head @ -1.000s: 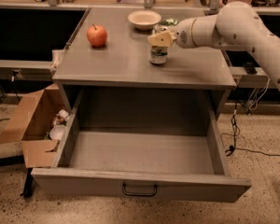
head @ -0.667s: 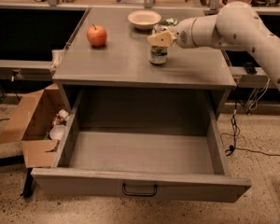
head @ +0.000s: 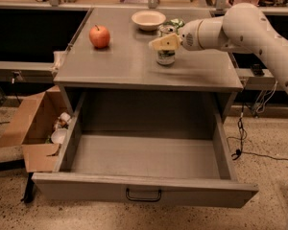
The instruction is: Pick 7up can from top drawer and place on counter
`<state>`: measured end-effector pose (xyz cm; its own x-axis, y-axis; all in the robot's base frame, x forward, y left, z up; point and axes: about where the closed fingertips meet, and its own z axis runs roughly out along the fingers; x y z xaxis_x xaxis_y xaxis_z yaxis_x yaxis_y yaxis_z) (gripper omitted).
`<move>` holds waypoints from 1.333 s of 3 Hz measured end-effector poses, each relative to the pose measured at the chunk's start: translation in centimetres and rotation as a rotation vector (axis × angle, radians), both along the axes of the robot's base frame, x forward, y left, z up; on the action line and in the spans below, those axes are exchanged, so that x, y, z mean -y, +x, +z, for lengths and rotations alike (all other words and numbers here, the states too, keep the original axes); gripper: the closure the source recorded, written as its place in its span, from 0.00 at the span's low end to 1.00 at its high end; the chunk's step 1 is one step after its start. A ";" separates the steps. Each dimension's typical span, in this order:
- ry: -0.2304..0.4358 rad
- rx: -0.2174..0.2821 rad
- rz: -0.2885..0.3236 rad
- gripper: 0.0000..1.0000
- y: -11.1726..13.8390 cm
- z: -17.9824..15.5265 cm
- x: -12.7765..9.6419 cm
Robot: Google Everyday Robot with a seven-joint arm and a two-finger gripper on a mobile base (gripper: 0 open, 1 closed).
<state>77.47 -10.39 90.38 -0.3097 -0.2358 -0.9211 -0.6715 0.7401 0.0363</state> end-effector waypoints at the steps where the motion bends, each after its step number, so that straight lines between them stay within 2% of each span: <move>1: 0.000 0.000 0.000 0.00 0.0 0.0 0.0; 2: 0.083 0.043 -0.016 0.00 -0.3 1.3 1.3; 3: 0.243 0.149 -0.071 0.00 -1.3 3.9 5.1; 4: 0.288 0.181 -0.059 0.00 -2.1 5.4 4.7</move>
Offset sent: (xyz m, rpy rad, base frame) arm -0.0164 -0.0642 0.0558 0.3325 -0.1763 -0.0729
